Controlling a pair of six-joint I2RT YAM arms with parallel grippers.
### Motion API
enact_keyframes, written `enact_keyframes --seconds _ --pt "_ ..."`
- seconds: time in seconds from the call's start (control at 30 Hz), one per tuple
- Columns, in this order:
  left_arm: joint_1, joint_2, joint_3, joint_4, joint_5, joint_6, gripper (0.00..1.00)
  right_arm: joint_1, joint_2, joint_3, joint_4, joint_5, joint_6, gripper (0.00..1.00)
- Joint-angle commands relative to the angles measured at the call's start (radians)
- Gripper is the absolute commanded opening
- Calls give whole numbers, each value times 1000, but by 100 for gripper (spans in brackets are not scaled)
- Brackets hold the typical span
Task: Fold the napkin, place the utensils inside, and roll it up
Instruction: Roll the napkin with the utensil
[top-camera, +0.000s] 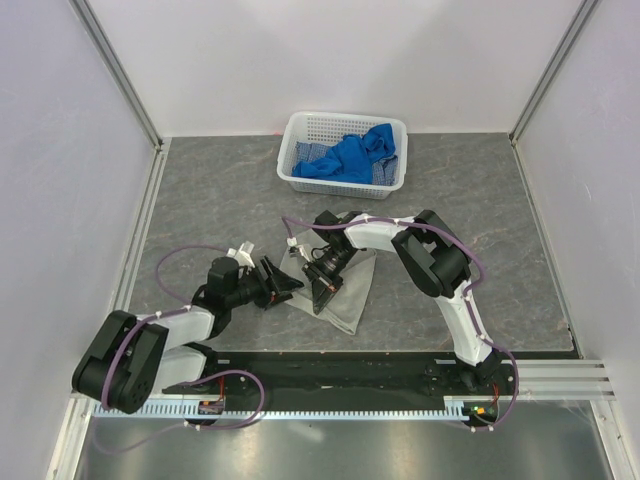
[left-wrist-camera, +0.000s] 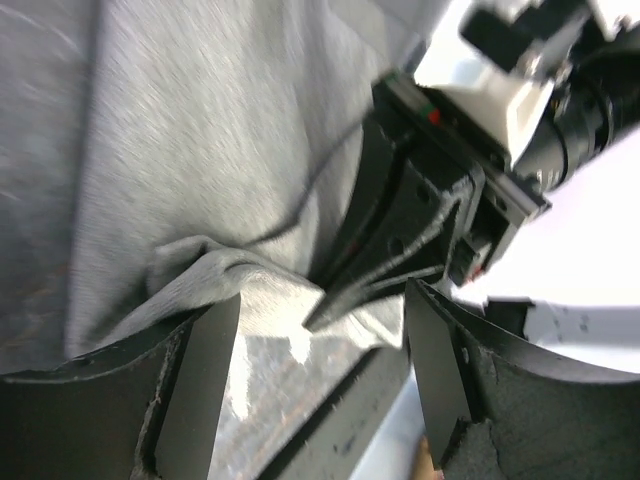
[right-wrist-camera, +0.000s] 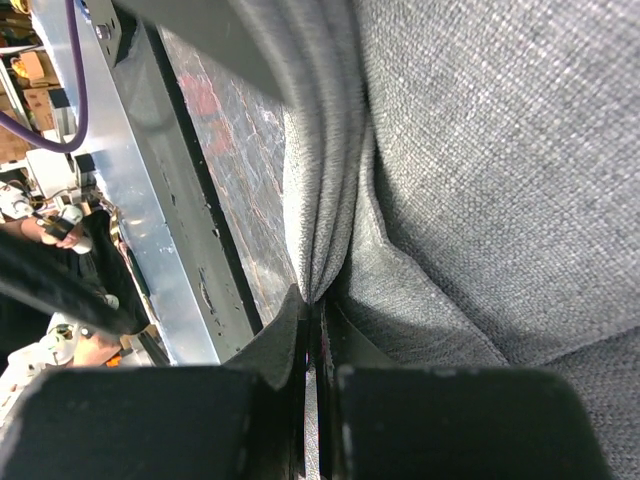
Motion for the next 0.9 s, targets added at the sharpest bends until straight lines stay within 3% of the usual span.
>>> enact_keyframes --seconds 0.0,0.23,0.5,0.63,0.87 --pt "3 -27 -4 40 -186 57 75 1 5 -28 33 61 -26 0" --pt "3 -4 40 -72 -227 206 76 1 13 -33 38 58 -26 0" --pt "4 -85 59 -193 -260 349 77 1 19 -26 39 50 -13 0" --pt "3 -104 83 -246 -255 377 77 1 33 -14 43 41 10 0" --pt "-10 -151 100 -346 -369 378 77 -1 50 0 43 35 22 0"
